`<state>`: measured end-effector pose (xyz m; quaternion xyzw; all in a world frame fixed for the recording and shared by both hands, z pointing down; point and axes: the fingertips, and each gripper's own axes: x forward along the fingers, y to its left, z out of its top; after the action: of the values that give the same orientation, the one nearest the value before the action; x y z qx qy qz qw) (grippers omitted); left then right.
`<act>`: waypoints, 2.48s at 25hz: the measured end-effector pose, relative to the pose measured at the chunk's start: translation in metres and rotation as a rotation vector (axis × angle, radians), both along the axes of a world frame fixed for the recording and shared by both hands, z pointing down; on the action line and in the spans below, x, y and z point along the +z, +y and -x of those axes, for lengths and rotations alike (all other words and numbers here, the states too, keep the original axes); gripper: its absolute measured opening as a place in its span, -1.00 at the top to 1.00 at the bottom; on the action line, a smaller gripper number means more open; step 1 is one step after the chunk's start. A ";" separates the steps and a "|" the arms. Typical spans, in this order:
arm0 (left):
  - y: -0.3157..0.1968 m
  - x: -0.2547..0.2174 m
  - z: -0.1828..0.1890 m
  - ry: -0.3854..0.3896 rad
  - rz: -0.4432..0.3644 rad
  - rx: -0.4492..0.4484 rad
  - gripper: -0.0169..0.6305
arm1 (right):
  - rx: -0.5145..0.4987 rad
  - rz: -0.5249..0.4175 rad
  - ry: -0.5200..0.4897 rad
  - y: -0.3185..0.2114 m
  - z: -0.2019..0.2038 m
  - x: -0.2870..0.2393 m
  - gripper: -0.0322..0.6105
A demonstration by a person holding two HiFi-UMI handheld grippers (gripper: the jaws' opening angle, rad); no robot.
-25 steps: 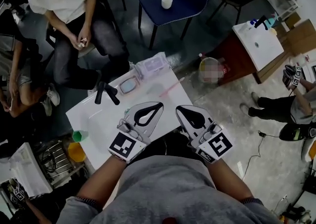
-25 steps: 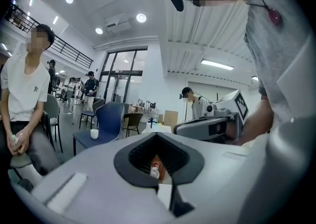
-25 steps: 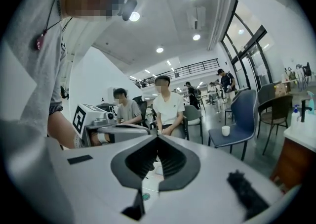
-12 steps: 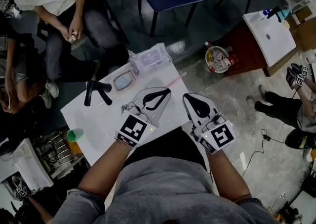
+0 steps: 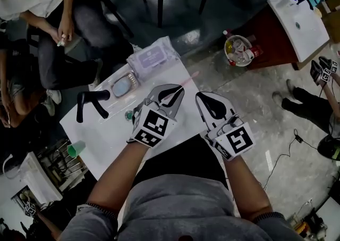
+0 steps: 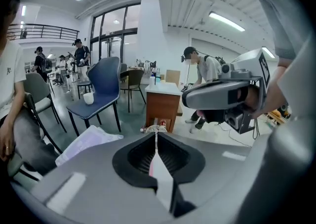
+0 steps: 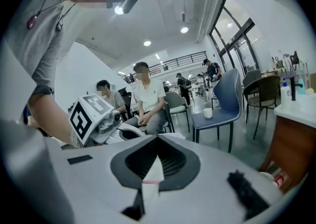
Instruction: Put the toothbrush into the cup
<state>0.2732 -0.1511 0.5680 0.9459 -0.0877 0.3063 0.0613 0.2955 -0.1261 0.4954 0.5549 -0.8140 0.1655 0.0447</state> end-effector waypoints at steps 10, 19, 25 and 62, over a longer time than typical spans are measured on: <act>-0.003 0.065 -0.021 -0.234 0.022 0.067 0.78 | 0.010 0.043 -0.062 -0.004 -0.021 0.036 0.86; -0.011 0.091 -0.034 -0.335 0.045 0.051 0.72 | 0.000 0.059 -0.069 -0.013 -0.033 0.052 0.86; -0.006 0.107 -0.038 -0.389 0.125 0.058 0.60 | 0.006 0.063 -0.086 -0.015 -0.040 0.057 0.86; -0.019 0.098 -0.036 -0.425 0.141 0.032 0.85 | -0.007 0.053 -0.084 -0.023 -0.057 0.043 0.86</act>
<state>0.3095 -0.1703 0.6663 0.8547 -0.0618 0.5052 0.1025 0.3526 -0.1487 0.5385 0.5433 -0.8124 0.2101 0.0255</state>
